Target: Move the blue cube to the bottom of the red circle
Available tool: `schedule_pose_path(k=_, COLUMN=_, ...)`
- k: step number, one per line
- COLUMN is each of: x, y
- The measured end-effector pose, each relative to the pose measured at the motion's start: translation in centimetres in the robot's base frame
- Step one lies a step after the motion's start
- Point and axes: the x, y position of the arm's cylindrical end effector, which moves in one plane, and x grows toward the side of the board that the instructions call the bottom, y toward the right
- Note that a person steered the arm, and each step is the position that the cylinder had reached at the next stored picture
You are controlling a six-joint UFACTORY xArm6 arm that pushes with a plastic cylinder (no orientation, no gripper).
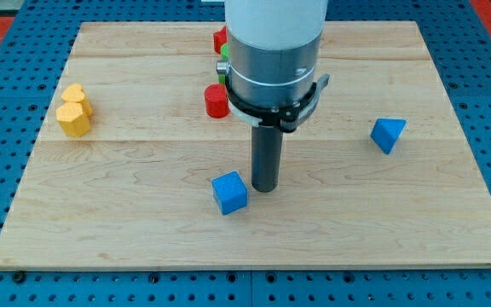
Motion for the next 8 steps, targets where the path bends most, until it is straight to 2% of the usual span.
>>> schedule_pose_path(k=3, x=0.9, y=-2.3)
schedule_pose_path(k=4, x=-2.1, y=-5.6)
schedule_pose_path(k=5, x=-2.0, y=-10.2)
schedule_pose_path(k=6, x=-0.2, y=-7.8)
schedule_pose_path(k=8, x=-0.3, y=-0.2)
